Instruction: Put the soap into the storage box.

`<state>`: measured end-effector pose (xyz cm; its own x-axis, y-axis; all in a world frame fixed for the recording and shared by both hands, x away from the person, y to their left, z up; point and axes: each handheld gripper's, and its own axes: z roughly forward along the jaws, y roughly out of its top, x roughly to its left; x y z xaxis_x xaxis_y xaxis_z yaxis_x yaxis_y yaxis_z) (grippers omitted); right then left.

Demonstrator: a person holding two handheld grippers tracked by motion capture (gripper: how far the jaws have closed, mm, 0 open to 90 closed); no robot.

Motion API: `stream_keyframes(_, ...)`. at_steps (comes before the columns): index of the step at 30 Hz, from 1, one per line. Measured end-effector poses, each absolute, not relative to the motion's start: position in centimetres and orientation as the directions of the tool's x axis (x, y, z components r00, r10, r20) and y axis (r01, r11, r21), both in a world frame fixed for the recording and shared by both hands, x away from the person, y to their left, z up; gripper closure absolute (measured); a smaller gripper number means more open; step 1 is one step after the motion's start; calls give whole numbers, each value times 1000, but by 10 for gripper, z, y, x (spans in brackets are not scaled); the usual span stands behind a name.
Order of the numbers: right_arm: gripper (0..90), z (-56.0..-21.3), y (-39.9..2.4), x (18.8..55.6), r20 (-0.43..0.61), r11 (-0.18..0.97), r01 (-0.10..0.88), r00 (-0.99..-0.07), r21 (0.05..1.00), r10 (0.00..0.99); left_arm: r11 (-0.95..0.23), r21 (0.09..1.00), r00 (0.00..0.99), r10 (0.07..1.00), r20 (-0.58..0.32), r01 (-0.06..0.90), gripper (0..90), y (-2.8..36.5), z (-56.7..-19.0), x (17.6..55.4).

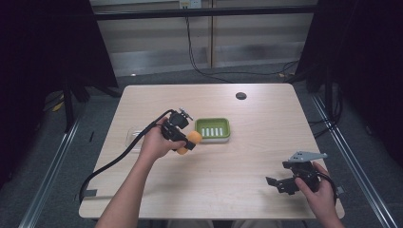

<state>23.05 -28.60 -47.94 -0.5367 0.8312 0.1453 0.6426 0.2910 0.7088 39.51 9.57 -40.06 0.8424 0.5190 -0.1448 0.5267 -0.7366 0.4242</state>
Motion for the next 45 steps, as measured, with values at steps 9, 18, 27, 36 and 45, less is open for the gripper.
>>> stream_keyframes(9,56,-480,-284,230,149,293,645,-540,706,829,-734,427,841,523,-139,528,498,89,-404,402)
stream_keyframes(18,57,-480,-283,230,149,297,644,-544,705,825,-740,427,846,513,-141,520,498,86,-402,412)
stream_keyframes(27,56,-481,-282,231,148,304,641,-553,705,820,-734,435,844,517,-142,522,498,77,-402,416)
stream_keyframes(36,56,-481,-282,231,154,299,646,-548,702,822,-721,451,840,523,-146,527,499,69,-403,425)
stream_keyframes(45,57,-483,-281,231,158,302,645,-554,702,817,-712,464,839,525,-146,526,499,62,-406,433)
